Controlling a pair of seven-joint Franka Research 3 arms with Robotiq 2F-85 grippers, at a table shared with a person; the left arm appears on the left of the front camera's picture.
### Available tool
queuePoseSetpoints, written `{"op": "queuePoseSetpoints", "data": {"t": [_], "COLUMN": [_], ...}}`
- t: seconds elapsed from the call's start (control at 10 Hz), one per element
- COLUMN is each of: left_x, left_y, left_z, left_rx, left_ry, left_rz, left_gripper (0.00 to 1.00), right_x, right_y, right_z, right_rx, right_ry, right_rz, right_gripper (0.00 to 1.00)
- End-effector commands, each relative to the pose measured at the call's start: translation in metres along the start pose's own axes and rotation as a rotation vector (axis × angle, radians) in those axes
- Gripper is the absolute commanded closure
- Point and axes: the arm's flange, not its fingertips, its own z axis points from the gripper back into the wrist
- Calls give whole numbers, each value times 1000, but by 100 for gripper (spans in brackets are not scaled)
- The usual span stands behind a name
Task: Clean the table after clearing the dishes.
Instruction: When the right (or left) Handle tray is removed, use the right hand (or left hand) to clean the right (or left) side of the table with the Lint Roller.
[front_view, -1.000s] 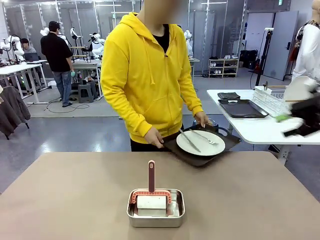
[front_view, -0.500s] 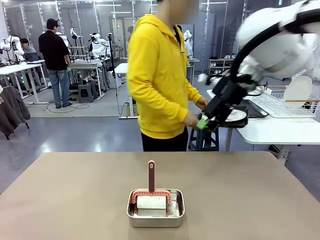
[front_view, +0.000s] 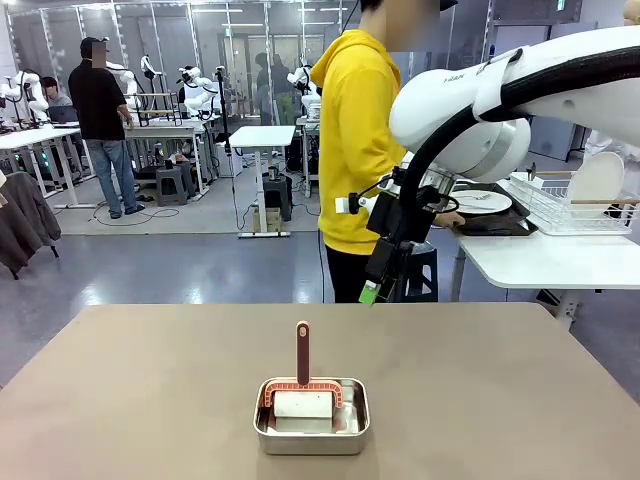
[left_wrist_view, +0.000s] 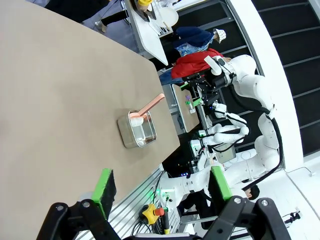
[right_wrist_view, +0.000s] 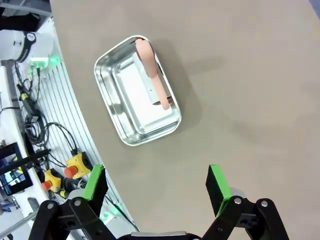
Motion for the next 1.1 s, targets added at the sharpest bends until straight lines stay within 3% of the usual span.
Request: {"op": "queuePoseSetpoints", "data": {"t": [0.0,0.4,0.5,0.6,0.7,0.8,1.0], "left_x": [-1,-1,-1,-1,-1,-1,-1], "left_y": [-2,-2,-2,-2,-2,-2,-2], "left_z": [2,2,2,2,2,2,2], "left_rx": [-8,-8,-8,-8,-8,-8,-8], "left_ry": [-6,-6,-6,-6,-6,-6,-6], "left_rz": [-4,-4,-4,-4,-4,-4,-4], "left_gripper": [5,5,5,5,5,5,5], "right_x": [-1,-2,1,24,42,60,89], "right_y": [-3,-3,8,23,28,34,45], "right_z": [2,1,-7,-21,-32,-42,-63], "right_rx": [23,6,-63,-73,-93,-26,-20], "right_ry": [-6,-1,46,55,75,74,149], "right_rz": [-12,-9,66,248,326,438,476], "right_gripper": [0,0,0,0,0,0,0]}}
